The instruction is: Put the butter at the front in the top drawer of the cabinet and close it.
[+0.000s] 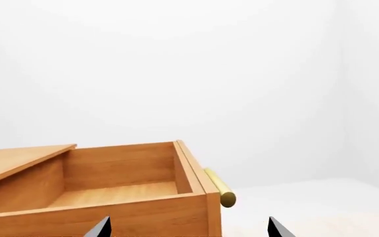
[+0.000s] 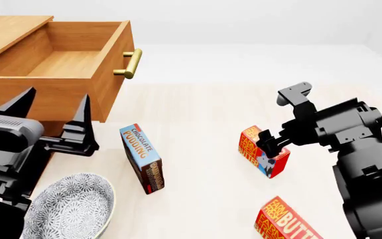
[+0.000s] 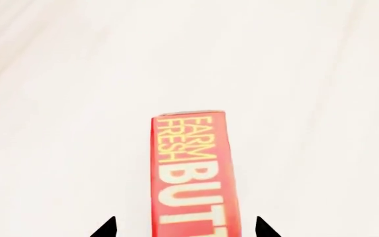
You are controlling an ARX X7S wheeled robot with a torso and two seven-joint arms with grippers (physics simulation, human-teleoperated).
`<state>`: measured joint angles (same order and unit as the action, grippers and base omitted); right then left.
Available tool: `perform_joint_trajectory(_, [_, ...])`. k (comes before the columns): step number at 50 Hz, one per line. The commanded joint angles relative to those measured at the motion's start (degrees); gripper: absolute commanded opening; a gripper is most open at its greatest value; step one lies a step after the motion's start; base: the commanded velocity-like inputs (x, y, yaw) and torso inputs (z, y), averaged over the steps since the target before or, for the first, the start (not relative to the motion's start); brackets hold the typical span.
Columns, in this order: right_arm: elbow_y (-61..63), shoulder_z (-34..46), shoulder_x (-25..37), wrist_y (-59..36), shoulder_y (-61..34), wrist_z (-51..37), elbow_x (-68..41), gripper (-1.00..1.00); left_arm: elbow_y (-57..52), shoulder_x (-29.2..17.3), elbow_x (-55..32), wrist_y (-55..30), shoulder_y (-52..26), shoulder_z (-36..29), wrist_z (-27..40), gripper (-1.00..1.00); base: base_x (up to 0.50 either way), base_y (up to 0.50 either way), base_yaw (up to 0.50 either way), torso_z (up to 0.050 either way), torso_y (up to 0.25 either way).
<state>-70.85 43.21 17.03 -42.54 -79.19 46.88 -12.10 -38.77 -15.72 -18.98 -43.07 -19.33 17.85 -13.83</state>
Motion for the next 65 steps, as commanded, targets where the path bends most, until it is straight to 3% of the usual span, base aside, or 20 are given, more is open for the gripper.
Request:
perform_joint_trajectory(1, [7.3,-1.3,2.6,-4.3,3.5,-1.1,-0.5,1.00,0.1,0.0,-0.5,0.5,0.5,-0.1,0.0,1.00,0.00,0.00,0.00,0.000,0.000])
perform_joint_trajectory(19, [8.9,-2.2,4.1,-5.6,6.4,-2.8,-1.1,1.00,0.4,-0.1,-0.7,1.1,1.2,-0.8,0.3,1.00,0.00,0.00,0.00,0.000,0.000])
perform_joint_trajectory(35, [-3.7,-1.5,0.9,1.0,2.8,-2.4,0.7,1.00,0.3,-0.5,-1.0,0.7,1.0,-1.3,0.9,1.00,0.00,0.00,0.00,0.000,0.000])
perform_joint_trajectory(65, [-4.1,-6.0,-1.0,0.0,4.7,0.9,7.5,1.00,2.7,-0.7,-0.7,2.6,1.4,-2.6,1.3,1.00,0.00,0.00,0.00,0.000,0.000])
